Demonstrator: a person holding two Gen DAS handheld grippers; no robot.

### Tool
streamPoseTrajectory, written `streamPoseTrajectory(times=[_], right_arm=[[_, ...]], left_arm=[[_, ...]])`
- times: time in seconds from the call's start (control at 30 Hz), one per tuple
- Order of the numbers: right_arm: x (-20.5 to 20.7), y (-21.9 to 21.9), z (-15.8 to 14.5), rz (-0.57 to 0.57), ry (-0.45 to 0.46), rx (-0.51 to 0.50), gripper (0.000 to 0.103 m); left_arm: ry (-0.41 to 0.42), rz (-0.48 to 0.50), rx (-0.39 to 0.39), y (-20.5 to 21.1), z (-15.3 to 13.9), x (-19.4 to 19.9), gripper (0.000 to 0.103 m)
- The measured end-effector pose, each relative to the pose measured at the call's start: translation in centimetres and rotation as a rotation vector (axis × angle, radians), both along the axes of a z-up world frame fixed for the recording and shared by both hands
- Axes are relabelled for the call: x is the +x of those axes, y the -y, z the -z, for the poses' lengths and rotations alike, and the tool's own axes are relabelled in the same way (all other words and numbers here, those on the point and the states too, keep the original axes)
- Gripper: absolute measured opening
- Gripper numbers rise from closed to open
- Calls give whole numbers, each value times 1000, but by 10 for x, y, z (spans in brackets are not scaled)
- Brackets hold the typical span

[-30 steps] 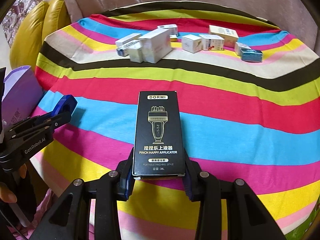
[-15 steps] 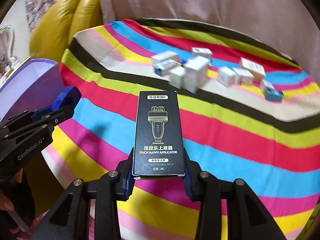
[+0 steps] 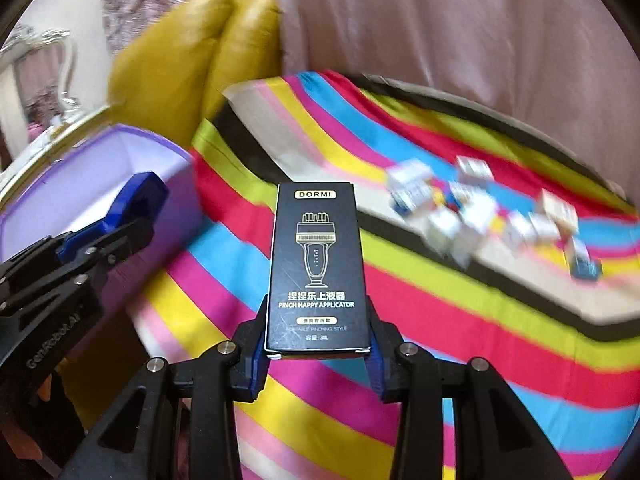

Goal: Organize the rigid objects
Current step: 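Carry both boxes to the purple-rimmed storage box and open both tools to drop them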

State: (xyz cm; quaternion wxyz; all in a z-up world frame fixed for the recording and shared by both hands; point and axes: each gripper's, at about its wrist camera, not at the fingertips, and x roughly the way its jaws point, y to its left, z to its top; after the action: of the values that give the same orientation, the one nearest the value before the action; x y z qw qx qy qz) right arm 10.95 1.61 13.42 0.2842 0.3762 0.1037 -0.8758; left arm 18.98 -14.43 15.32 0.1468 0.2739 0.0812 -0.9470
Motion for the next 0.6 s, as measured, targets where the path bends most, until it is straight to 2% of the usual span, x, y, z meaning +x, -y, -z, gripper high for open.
streamPoseTrajectory(times=[0.07, 0.2, 0.37, 0.5, 0.53, 0.6], right_arm=[[3, 22, -16, -60, -26, -21, 40], [8, 79, -40, -234, -10, -105, 40], [22, 149, -39, -389, -6, -81, 40], [29, 190, -27, -491, 40, -82, 41], [33, 200, -23, -519, 55, -81, 41], [38, 216, -19, -553, 78, -85, 42]], left_arm=[[-35, -79, 22, 19, -14, 11, 31], [-62, -216, 68, 60, -32, 32, 31], [-51, -363, 61, 104, -38, 51, 31], [-28, -468, 78, 139, -30, 61, 31], [-22, -488, 80, 145, -28, 64, 32], [-18, -529, 95, 158, -26, 74, 50]])
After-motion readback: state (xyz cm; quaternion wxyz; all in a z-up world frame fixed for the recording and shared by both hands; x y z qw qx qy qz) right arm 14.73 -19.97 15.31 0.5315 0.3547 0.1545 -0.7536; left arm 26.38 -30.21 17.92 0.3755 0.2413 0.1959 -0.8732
